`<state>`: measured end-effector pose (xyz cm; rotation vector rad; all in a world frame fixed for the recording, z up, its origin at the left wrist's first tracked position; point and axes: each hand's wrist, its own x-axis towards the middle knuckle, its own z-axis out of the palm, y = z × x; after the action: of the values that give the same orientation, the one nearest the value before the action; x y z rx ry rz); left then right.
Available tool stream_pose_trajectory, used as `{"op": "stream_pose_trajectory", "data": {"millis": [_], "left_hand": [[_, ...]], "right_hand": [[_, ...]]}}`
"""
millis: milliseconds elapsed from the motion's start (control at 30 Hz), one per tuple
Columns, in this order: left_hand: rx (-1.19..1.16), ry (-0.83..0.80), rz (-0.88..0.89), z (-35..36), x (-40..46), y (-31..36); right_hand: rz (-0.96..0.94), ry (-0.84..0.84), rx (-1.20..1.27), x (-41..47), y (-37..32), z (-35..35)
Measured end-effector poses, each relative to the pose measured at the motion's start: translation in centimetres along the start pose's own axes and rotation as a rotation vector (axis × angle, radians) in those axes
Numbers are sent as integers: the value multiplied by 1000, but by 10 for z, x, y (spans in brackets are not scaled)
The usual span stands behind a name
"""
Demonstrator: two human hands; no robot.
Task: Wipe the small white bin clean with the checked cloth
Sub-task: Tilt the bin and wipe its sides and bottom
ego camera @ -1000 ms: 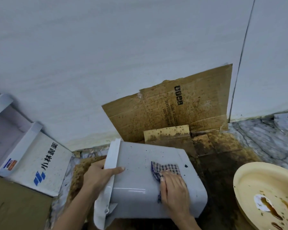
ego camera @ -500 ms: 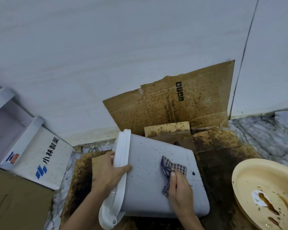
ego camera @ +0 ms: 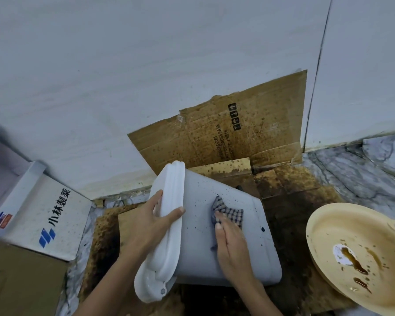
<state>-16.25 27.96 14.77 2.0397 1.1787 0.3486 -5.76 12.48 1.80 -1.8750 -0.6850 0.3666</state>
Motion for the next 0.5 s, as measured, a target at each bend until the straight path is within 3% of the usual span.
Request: {"op": "stream_pose_trajectory", "data": {"millis": [67, 233, 400, 500], "left_hand": [[-9, -4, 18, 2, -2, 0], [-98, -41, 9, 10, -2, -4], [-152, -159, 27, 16, 0, 1], [-172, -171, 39, 15, 2, -1]], "right_hand": [[5, -56, -178, 8, 19, -7], [146, -165, -242, 36, 27, -20], [-71, -162, 97, 34, -45, 6], [-158, -259, 139, -7, -39, 10]]}}
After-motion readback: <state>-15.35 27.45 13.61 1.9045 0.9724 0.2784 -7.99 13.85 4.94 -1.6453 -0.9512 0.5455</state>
